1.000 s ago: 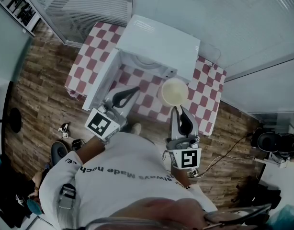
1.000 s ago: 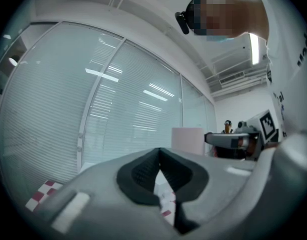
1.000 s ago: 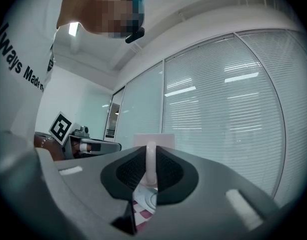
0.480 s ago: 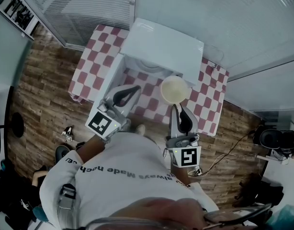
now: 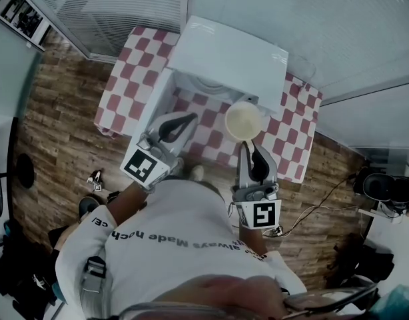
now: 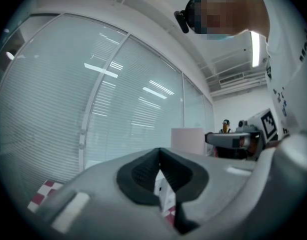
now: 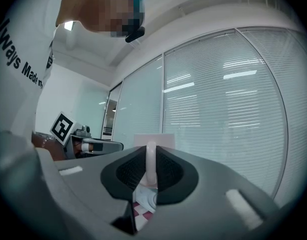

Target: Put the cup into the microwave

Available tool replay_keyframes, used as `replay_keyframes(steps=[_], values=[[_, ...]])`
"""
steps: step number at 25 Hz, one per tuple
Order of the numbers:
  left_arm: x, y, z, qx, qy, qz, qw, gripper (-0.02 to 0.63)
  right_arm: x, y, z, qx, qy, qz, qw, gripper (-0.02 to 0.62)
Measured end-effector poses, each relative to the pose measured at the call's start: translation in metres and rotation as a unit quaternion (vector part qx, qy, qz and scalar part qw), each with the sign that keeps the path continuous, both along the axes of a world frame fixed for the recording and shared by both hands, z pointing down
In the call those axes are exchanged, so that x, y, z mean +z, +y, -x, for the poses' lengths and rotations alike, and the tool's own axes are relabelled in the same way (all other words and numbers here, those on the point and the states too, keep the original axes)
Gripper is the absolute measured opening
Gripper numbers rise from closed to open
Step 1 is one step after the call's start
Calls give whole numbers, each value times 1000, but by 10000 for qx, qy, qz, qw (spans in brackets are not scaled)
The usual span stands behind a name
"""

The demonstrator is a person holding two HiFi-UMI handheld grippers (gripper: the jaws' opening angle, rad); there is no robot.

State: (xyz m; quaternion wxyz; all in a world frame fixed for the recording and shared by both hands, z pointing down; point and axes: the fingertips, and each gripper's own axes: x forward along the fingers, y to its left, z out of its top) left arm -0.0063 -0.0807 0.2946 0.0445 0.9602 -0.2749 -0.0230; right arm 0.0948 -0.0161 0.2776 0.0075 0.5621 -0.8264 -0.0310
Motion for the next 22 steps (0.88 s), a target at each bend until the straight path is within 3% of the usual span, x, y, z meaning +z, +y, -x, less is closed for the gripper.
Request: replay_keyframes(steps=[6,10,16,22], values=[[24,-8,-3,23,-56,28,10000,4,26,-8,1,6,57,132,9999,38],[54,-11,-5,96,-318,214,9992,3,45,-12,2,50,166,133,9998,38],[71,-22,-11,47,-144,345,9993,4,78,-24,3,128,81,267,9995,38],[96,-33,-9,-55,-248,355,9990,4,106,-36,4,165,-22,394,9991,37]])
